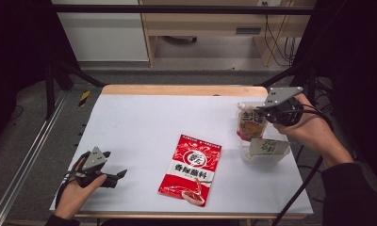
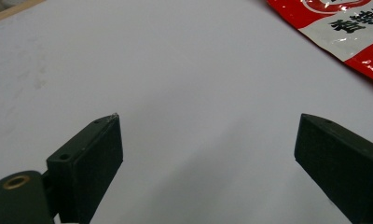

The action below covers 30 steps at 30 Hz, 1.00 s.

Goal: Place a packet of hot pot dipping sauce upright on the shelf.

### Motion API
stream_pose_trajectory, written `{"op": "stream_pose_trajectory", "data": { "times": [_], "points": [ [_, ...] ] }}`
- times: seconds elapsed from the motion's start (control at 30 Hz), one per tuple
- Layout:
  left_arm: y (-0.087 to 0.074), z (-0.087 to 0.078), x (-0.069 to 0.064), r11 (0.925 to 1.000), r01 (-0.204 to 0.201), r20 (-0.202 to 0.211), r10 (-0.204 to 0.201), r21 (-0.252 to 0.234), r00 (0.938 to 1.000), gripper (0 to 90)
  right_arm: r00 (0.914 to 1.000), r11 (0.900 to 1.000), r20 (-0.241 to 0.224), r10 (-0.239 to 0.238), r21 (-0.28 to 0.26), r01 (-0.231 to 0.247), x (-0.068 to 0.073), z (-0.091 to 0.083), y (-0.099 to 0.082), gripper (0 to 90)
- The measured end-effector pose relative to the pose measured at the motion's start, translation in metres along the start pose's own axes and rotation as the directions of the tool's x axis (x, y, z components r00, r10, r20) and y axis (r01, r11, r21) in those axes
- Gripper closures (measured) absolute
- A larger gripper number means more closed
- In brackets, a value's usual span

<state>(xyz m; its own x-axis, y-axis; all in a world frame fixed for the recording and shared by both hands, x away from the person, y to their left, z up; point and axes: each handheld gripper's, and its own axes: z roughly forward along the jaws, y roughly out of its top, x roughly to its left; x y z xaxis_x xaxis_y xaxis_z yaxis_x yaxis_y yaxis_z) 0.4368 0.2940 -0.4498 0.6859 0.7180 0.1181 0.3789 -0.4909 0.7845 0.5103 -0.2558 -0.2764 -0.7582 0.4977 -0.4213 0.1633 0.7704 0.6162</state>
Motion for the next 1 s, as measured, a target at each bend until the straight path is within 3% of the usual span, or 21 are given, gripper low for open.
{"op": "stream_pose_trajectory", "data": {
  "times": [1.0],
  "points": [
    [0.000, 0.001, -0.001, 1.0000, 0.001, 0.015, -0.001, 0.005, 0.9999, 7.7, 0.9988, 0.9983, -0.001, 0.048, 0.033, -0.048, -0.005, 0.001, -0.030, 89.5]
  ]
}}
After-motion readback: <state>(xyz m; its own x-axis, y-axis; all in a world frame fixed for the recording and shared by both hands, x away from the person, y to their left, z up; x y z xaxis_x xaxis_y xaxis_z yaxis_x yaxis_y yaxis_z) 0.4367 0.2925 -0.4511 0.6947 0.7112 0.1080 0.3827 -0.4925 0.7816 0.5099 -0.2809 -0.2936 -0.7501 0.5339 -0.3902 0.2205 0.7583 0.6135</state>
